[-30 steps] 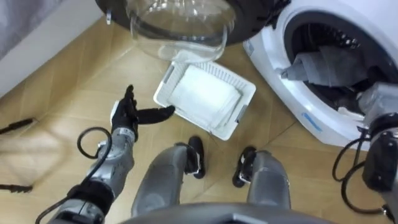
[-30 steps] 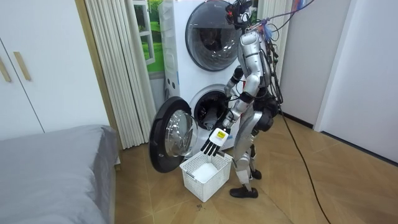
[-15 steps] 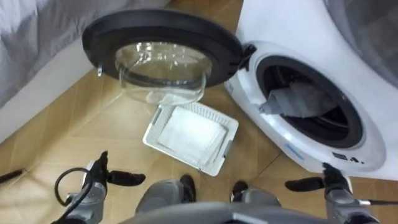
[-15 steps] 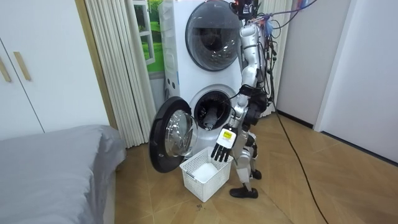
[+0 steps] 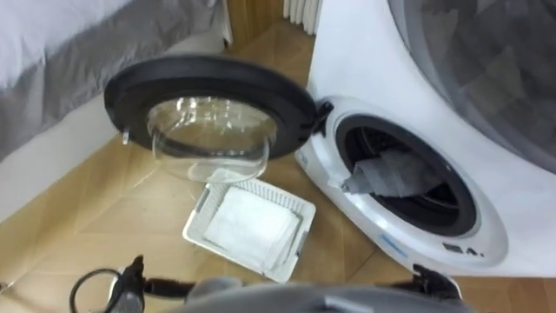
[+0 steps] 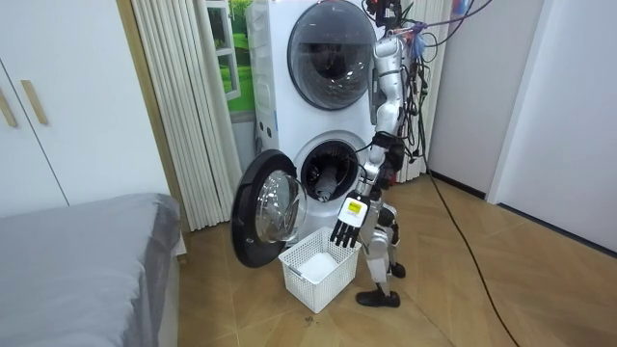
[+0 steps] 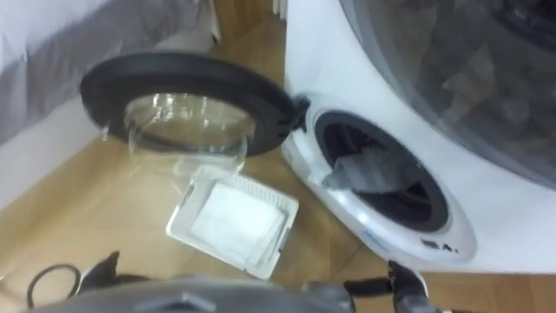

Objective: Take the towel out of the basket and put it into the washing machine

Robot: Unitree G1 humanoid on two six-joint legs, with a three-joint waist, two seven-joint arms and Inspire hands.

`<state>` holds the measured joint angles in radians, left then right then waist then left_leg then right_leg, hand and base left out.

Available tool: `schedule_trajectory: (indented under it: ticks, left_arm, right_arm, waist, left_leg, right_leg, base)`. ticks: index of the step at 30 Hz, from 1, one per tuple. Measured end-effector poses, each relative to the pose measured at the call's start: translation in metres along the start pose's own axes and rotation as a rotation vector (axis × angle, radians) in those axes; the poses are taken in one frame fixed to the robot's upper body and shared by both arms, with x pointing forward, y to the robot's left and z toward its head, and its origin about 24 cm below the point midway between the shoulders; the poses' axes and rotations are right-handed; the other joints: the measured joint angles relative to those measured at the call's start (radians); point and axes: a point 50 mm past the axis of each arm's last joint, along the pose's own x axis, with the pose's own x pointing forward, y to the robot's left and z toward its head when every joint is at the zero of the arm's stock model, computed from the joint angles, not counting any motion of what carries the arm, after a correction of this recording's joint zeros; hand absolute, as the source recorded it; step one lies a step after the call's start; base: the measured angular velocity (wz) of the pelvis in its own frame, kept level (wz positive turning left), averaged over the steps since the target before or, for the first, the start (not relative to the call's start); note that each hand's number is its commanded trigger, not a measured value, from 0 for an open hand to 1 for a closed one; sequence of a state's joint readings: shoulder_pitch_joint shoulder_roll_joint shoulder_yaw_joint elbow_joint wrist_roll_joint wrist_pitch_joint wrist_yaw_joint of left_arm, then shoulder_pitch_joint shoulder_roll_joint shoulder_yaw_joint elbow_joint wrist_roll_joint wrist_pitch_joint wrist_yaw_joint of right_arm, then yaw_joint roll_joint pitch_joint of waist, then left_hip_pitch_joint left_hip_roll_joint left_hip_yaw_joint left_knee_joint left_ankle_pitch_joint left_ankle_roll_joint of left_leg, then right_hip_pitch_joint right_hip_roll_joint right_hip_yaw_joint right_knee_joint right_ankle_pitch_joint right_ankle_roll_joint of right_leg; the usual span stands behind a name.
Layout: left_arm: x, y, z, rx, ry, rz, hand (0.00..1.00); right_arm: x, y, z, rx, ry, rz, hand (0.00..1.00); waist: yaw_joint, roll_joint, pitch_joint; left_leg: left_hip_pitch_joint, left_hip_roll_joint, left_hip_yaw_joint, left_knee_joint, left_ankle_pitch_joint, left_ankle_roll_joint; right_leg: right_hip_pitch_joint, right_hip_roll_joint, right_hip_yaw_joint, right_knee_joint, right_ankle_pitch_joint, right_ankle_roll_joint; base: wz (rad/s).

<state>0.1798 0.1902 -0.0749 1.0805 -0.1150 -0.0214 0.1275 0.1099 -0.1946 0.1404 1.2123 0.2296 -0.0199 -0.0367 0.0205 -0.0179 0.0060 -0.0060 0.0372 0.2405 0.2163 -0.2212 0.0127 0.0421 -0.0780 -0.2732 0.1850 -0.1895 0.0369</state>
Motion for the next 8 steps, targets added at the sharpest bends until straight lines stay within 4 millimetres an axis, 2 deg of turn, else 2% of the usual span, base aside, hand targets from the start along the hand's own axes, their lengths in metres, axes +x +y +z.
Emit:
schedule_trajectory:
  ticks: [8]
  left_arm:
    - [-0.0007, -0.0003, -0.0093, -0.064, 0.079, 0.018, 0.00]
  right_arm:
    - [0.0005, 0.0018, -0.0012, -0.034, 0.041, 0.059, 0.00]
  waist:
    - [0.011, -0.009, 0.0032]
  left_leg:
    - [0.054, 0.002, 0.002, -0.021, 0.004, -0.011]
  right_leg:
    - [0.042, 0.010, 0.025, -0.019, 0.000, 0.000]
  base:
    - [-0.06]
